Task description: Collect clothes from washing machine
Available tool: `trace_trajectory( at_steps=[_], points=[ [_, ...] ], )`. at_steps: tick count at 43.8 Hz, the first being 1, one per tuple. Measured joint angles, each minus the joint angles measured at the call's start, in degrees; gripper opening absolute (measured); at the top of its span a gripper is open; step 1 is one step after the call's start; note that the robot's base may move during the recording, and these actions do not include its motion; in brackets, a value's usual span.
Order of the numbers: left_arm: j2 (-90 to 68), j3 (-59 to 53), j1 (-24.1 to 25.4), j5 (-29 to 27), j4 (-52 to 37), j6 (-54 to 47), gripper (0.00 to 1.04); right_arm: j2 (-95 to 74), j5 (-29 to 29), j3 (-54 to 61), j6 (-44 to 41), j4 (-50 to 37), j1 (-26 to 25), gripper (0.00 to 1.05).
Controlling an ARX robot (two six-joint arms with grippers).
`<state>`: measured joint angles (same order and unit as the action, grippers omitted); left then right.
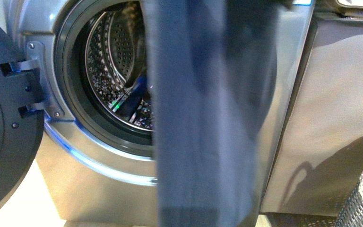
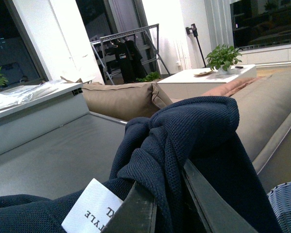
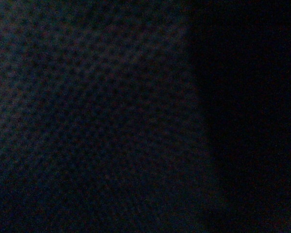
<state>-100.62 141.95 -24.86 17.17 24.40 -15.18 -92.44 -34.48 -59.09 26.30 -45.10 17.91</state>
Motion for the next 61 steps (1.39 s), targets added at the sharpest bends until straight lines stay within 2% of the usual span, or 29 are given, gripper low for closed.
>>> trace_trajectory(
  at_steps=[11,18,25,30,33,36,42,46,52,55,61],
  points=[
    [0.00,0.00,0.00,-0.07,0.00,0.00,0.10,-6.38,5.33,-6.08,2.38,-1.81,2.49,0.96],
    [0.00,0.00,0.00,-0.07,0.00,0.00,0.10,-6.08,7.54,-5.97,2.47,-1.92,3.13,0.68],
    [0.00,0.00,0.00,-0.07,0.00,0.00,0.10,-4.52,7.85,-3.69,2.97,-3.52,2.64,0.49],
    [0.00,0.00,0.00,-0.04,0.00,0.00,0.10,-2.16,7.89,-1.11,3.63,-4.85,1.44,0.32],
    [0.00,0.00,0.00,-0.04,0.00,0.00,0.10,0.17,8.09,0.59,4.04,-5.88,-0.11,0.16],
    [0.00,0.02,0.00,-0.04,0.00,0.07,0.10,2.51,8.33,1.60,4.79,-6.54,-1.92,0.04],
    [0.00,0.52,0.00,-0.02,0.00,0.17,0.37,7.13,8.52,2.16,5.92,-7.58,-5.75,0.04],
    [0.00,0.66,0.00,-0.02,0.00,0.17,0.52,10.34,9.27,2.05,6.58,-7.93,-8.68,0.04],
    [0.00,0.72,0.00,-0.02,0.00,0.20,0.67,13.25,10.80,0.98,7.19,-8.17,-12.15,0.04],
    [0.00,0.72,0.00,-0.02,0.00,0.20,0.80,14.93,12.13,-0.24,7.74,-8.63,-14.82,0.04],
    [0.00,0.72,0.00,0.00,0.00,0.22,0.98,17.57,14.53,-2.89,9.29,-9.31,-20.28,0.04]
  ],
)
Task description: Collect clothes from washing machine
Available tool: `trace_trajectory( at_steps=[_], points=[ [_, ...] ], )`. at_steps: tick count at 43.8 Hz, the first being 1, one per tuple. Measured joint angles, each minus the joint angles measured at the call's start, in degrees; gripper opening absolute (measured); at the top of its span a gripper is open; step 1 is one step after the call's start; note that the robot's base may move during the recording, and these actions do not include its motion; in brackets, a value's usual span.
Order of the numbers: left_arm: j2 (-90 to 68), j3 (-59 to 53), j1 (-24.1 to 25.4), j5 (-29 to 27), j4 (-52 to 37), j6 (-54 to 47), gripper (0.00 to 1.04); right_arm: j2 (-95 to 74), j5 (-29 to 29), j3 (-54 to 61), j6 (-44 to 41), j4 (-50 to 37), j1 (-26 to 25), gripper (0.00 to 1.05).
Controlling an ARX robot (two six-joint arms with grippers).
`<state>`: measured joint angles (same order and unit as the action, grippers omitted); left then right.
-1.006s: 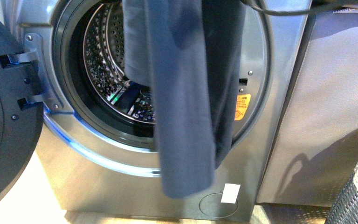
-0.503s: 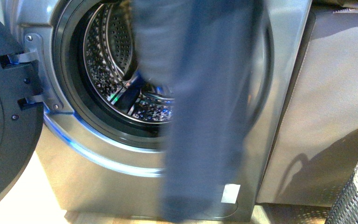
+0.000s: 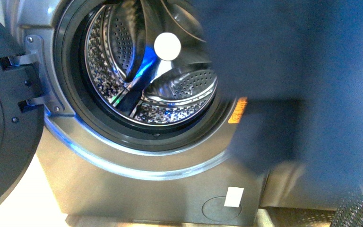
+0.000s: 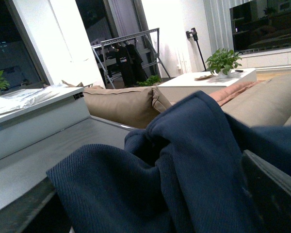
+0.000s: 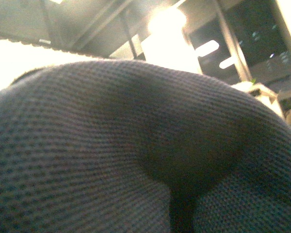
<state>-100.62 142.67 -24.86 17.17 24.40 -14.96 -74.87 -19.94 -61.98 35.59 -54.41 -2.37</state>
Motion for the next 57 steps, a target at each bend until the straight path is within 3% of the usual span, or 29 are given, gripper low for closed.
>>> trace_trajectory(
  at_steps=[2,19,35,46,57],
  points=[
    [0.00,0.00,0.00,0.02,0.00,0.00,1.01,0.52,0.59,-0.92,0.44,-0.11,-1.57,0.04],
    [0.00,0.20,0.00,-0.02,0.00,0.00,0.98,1.55,4.44,-10.01,4.74,3.23,-16.37,0.04],
    [0.00,0.20,0.00,-0.02,0.00,0.00,0.98,-0.94,4.68,-14.64,6.47,6.43,-23.63,0.04],
    [0.00,0.20,0.00,-0.02,0.00,0.00,0.98,0.90,0.04,-14.05,7.39,8.85,-28.02,0.04],
    [0.00,0.20,0.00,-0.02,0.00,0.00,0.98,4.79,-6.86,-2.29,-1.33,12.20,-27.95,0.04]
  ],
)
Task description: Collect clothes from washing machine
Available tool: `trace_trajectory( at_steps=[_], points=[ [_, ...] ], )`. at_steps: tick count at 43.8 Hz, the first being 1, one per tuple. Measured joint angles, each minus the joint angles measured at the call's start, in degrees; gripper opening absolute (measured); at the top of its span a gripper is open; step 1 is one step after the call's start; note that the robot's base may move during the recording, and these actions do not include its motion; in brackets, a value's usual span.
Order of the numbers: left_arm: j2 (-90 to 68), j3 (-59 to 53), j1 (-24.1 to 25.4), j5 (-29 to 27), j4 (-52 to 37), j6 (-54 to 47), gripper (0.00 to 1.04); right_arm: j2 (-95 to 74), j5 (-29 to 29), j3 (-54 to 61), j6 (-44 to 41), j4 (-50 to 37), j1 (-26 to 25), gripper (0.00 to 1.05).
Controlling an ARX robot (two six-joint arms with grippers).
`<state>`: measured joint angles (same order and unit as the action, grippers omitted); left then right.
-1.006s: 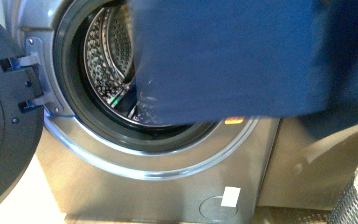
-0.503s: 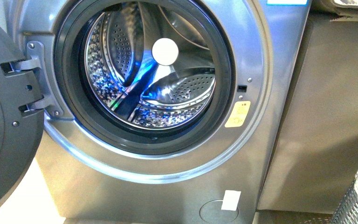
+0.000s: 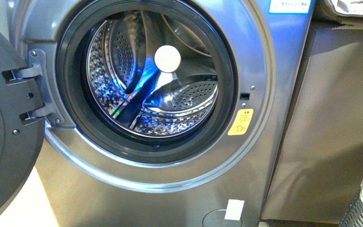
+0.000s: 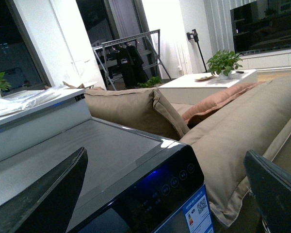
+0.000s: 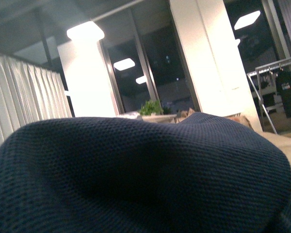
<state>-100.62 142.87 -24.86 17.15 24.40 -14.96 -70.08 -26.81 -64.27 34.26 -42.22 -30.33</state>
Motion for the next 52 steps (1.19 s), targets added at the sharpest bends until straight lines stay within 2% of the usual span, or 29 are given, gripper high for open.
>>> trace_trajectory(
  at_steps=[7,13,27,31,33,36,39,40,45,49,52],
  points=[
    [0.00,0.00,0.00,0.00,0.00,0.00,0.98,-0.94,0.94,5.42,-3.96,0.09,-0.46,0.04],
    [0.00,0.00,0.00,0.02,0.00,0.00,0.98,-8.87,7.67,1.68,-7.34,-3.67,1.42,0.04],
    [0.00,0.11,0.00,0.00,0.00,0.00,0.98,-13.25,9.20,2.27,-13.44,-0.72,1.31,0.04],
    [0.00,0.13,0.00,-0.02,0.00,0.00,0.98,-12.68,7.02,4.50,-13.99,-0.96,0.09,0.04],
    [0.85,0.33,-1.38,-10.88,5.97,2.99,0.92,-10.64,2.71,8.83,-13.86,-1.90,-2.27,0.04],
    [7.37,-10.19,-1.16,-26.58,8.35,7.72,0.81,-7.39,-2.67,14.73,-13.05,-3.21,-6.78,0.04],
    [15.85,-24.68,0.04,-35.87,2.10,10.47,0.71,-5.07,-5.22,19.26,-12.24,-4.59,-11.78,0.04],
    [18.95,-29.66,0.68,-37.38,-0.20,11.23,0.67,-4.74,-5.25,20.11,-11.98,-4.98,-13.09,0.04],
    [35.69,-55.30,4.70,-36.96,-12.26,13.51,0.48,-4.83,-4.59,22.58,-11.02,-6.80,-17.59,0.04],
    [48.33,-77.99,8.33,-33.99,-21.55,14.16,0.26,-6.19,-6.29,23.87,-11.19,-7.32,-18.23,0.04],
    [52.09,-88.48,10.05,-32.00,-25.38,14.29,0.13,-7.56,-6.36,24.44,-11.67,-6.99,-18.23,0.04]
  ],
)
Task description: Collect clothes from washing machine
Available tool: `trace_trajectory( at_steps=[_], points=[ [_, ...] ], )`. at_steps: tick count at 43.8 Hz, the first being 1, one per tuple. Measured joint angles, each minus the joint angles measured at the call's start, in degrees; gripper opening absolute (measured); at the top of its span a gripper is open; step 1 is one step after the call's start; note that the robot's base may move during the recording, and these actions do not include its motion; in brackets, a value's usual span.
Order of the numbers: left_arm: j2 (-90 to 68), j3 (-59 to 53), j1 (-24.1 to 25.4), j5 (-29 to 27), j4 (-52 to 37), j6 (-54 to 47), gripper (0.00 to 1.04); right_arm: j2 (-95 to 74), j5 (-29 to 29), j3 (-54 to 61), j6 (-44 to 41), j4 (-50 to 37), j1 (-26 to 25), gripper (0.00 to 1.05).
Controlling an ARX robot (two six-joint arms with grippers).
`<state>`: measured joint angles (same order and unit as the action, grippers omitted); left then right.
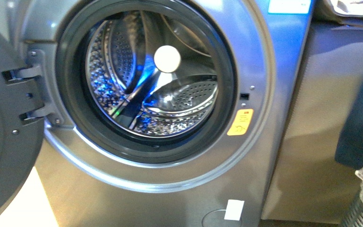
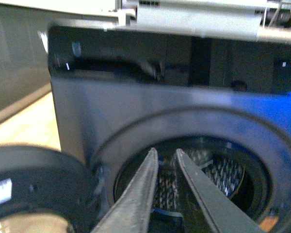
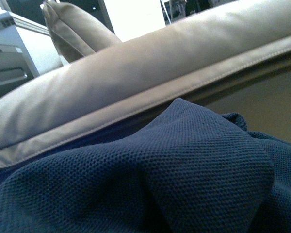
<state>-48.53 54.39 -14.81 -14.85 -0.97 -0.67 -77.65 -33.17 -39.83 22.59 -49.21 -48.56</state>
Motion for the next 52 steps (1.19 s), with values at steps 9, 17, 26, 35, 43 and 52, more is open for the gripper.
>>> trace_trajectory(
  at_steps=[9,17,26,35,43,52],
  points=[
    [4.52,-19.96,3.50,4.57,-6.38,0.37,0.04,-5.14,2.89,0.50,-1.60,-0.37,-0.07,0.04],
    [12.92,-30.77,7.23,7.41,-11.56,0.57,0.04,-11.08,4.85,3.17,-4.15,-0.72,1.27,0.04],
    [18.08,-38.95,11.65,13.27,-13.64,0.68,0.04,-14.84,4.81,4.81,-5.07,-0.66,2.16,0.36],
    [21.70,-43.32,14.71,14.49,-14.32,0.72,0.04,-11.50,1.60,5.81,-3.45,0.72,2.71,0.68],
    [25.94,-46.95,14.71,14.84,-14.29,0.72,0.04,-4.68,-4.83,8.48,4.17,3.28,3.78,0.99],
    [29.73,-49.53,14.71,14.84,-13.05,0.72,0.04,7.13,-8.13,12.96,8.26,2.43,6.58,0.97]
  ],
)
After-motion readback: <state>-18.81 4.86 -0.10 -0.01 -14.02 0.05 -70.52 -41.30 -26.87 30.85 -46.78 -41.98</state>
